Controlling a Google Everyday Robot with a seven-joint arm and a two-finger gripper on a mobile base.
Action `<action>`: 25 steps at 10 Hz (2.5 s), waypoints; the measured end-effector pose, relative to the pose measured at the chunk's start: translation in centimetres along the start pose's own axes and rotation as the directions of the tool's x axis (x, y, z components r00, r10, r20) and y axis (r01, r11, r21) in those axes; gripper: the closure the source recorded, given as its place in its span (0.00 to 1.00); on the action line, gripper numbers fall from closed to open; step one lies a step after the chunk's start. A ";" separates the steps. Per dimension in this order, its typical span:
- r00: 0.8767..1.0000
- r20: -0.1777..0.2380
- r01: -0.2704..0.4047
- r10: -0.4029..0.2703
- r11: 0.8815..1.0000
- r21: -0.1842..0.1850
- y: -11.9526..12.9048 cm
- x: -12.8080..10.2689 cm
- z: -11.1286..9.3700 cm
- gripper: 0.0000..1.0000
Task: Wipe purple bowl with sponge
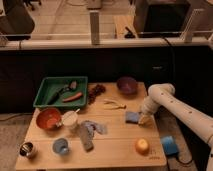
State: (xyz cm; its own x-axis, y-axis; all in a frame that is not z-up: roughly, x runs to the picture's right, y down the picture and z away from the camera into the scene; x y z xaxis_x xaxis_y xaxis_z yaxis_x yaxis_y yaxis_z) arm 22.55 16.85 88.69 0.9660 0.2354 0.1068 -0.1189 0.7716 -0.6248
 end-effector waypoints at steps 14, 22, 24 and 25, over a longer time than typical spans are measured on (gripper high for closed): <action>0.997 -0.025 0.082 -0.078 0.967 0.243 -13.0 -7.8 -11.5 0.71; 0.998 0.027 0.039 -0.052 0.940 0.338 -19.6 -5.8 -8.8 0.72; 0.999 0.027 0.027 -0.039 0.936 0.352 -19.8 -5.0 -8.0 0.72; 0.999 0.026 0.026 -0.038 0.934 0.357 -19.9 -5.0 -7.7 0.72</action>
State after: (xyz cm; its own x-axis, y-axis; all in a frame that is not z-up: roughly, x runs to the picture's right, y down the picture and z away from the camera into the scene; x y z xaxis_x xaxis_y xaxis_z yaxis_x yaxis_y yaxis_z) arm 21.87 -4.21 94.64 0.9636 0.2211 0.1506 -0.1675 0.9376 -0.3047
